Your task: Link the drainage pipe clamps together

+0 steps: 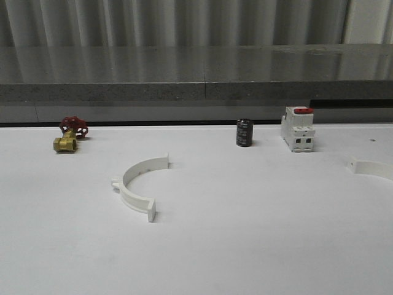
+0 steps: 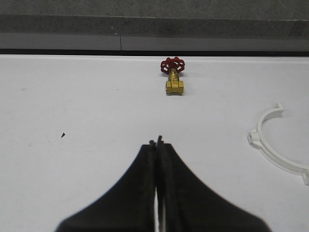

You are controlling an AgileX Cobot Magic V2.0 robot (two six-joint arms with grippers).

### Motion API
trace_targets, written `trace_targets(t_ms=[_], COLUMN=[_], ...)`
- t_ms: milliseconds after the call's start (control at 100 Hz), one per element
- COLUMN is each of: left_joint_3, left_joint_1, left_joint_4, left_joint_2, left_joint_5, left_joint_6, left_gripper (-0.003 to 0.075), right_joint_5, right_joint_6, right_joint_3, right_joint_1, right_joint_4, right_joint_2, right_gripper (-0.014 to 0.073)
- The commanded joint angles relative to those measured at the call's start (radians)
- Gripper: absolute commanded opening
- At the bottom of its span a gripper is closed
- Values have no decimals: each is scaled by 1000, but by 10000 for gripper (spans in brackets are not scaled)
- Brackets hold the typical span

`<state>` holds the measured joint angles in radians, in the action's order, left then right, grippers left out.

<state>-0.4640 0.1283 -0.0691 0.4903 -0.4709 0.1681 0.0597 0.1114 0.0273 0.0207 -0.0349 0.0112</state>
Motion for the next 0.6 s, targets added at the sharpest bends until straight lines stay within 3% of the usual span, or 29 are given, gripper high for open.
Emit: trace_targets(t_ms=[0, 270, 590], left_joint_3=[-30, -30, -30], left_joint_1=[-1, -1, -1], left_joint_4=[5, 5, 5], left_joint_2=[1, 1, 1], left_joint_5=[69, 69, 69], left_joint_6=[-1, -1, -1], left_gripper=[-20, -20, -20], right_joint_5=[-134, -42, 125], right_joint_6=[-8, -8, -8], right_joint_3=[-21, -141, -447], right_joint_1=[-7, -7, -7], right_joint_4=[1, 1, 1], right_joint_2=[19, -105, -589], right_gripper=[-69, -69, -69])
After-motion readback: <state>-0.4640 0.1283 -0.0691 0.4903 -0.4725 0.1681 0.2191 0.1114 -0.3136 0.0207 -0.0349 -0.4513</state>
